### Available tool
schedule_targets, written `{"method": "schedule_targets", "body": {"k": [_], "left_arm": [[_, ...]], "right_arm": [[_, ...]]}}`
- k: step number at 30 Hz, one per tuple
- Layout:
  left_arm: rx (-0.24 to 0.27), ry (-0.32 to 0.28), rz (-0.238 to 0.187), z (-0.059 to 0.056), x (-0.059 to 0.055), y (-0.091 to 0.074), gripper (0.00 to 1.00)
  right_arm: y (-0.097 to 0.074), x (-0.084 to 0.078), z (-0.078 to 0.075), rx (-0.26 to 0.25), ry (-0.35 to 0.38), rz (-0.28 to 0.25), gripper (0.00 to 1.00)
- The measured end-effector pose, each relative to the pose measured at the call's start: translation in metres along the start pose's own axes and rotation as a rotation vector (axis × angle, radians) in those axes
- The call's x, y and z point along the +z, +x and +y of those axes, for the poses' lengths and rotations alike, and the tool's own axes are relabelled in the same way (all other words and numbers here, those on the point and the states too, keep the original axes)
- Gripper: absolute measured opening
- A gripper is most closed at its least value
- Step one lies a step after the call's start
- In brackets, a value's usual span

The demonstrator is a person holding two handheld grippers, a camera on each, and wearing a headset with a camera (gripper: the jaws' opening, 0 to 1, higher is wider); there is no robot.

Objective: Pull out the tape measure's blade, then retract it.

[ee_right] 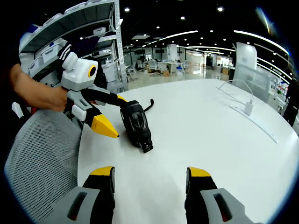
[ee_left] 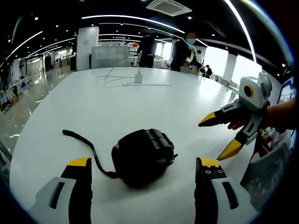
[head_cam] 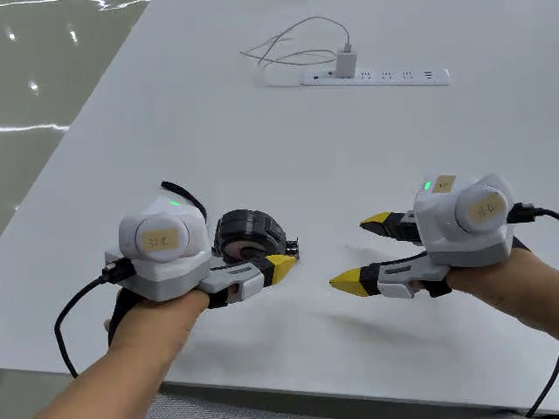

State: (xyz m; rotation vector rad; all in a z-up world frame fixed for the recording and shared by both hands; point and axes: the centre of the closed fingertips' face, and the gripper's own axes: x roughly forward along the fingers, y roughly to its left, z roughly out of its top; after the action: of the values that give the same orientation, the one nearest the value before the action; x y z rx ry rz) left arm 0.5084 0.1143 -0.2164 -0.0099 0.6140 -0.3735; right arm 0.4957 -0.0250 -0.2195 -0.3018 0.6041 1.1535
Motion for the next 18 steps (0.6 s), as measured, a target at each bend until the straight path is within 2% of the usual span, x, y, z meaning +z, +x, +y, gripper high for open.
{"method": "schedule_targets", "body": {"k": [3,5,11,18], "left_arm": [[-0.024,0.018,0.002,-0.004,0.0,-0.006,0.9],[-0.038,0.035,0.009,-0.006,-0.001,-0.01,0.91],[-0.077,0.042,0.01,-0.007,-0.002,-0.021,0.93],[-0.113,0.064,0.012,-0.007,-0.004,-0.038,0.94]], "right_arm": [[-0.012,0.001,0.001,-0.021,0.034,-0.017,0.61],[-0.02,-0.001,-0.001,-0.052,0.052,-0.021,0.62],[-0.044,-0.008,-0.005,-0.115,0.127,-0.041,0.7],[-0.07,-0.008,0.005,-0.157,0.157,-0.05,0.76]]}}
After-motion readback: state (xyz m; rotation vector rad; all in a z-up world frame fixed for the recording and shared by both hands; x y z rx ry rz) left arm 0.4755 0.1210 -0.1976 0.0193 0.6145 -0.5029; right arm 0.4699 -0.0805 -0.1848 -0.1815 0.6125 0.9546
